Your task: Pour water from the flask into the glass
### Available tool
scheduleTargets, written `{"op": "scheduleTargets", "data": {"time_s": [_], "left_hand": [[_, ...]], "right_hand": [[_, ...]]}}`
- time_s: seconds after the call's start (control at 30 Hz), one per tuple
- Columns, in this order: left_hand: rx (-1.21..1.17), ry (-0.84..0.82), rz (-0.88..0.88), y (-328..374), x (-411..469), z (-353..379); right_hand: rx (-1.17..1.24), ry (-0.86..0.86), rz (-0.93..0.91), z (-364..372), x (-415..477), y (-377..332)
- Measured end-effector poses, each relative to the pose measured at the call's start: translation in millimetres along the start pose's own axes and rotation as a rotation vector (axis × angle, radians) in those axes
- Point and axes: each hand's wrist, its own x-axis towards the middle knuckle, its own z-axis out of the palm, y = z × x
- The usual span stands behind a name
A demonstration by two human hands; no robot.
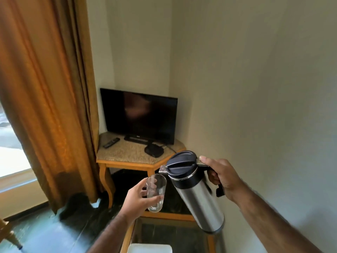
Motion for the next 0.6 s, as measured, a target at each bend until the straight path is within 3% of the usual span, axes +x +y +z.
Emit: {"op": "scheduleTargets", "data": {"time_s": [0.6], "left_hand": [[-0.022,-0.029,0.066,68,-26,-27]], "right_hand": [[-0.452,-0.359,0.058,20,28,-155]]}}
